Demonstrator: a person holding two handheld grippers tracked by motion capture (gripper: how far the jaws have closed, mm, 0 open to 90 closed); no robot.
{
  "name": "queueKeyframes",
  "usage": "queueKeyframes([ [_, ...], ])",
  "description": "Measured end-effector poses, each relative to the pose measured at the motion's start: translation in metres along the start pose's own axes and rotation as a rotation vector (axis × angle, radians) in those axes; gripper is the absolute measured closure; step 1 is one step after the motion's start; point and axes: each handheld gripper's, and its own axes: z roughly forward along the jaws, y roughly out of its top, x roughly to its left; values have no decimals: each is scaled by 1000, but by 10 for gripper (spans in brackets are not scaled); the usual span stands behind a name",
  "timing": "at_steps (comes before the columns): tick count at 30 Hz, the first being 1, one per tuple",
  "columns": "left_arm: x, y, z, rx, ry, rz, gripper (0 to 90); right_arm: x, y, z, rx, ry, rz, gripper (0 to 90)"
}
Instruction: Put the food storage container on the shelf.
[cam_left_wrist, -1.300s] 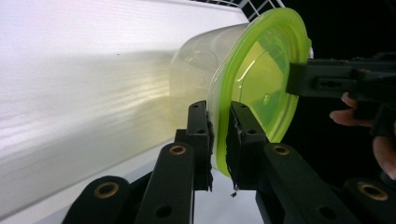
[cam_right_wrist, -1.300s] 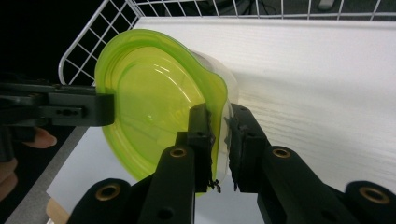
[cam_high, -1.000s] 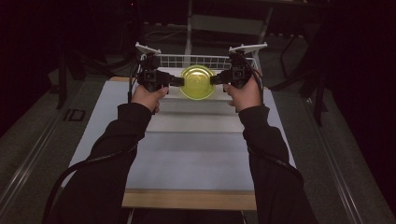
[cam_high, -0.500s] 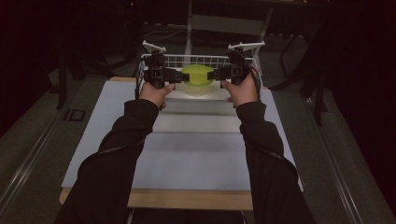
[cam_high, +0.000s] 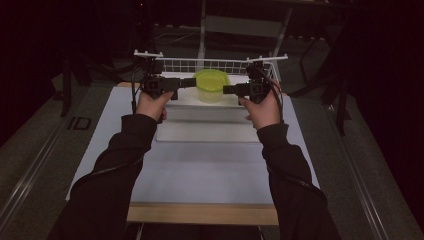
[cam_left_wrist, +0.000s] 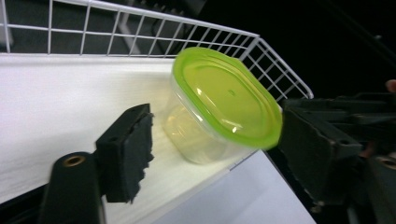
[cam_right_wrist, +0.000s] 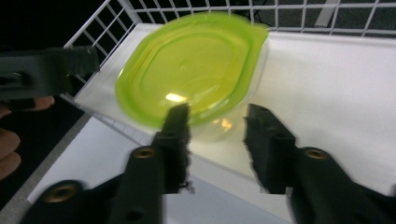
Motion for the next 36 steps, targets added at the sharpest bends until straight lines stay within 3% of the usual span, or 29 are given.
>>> queueKeyframes([
  [1,0,-5,-3,-13,-9,2,223,2,-4,0,0,5,3,765],
  [4,0,-23,-10,-53,-32,32,146,9,-14,7,25,0,-11,893],
  [7,1,-44,-15,-92,-52,67,29,14,-20,16,29,2,-25,897],
  [9,2,-60,-17,-115,-57,88,25,16,-22,21,22,12,-26,897],
  [13,4,-85,-19,-101,-49,109,25,19,-22,33,26,15,-20,886],
  [16,9,-106,-17,-61,-63,100,25,18,-21,41,27,11,-10,878],
  [20,11,-116,-18,-52,-58,119,25,16,-17,49,21,3,5,866],
  [29,8,-120,-21,-62,-84,144,25,16,-17,53,21,24,21,818],
  [36,3,-133,-24,-32,-94,173,25,26,-30,39,9,59,-32,736],
])
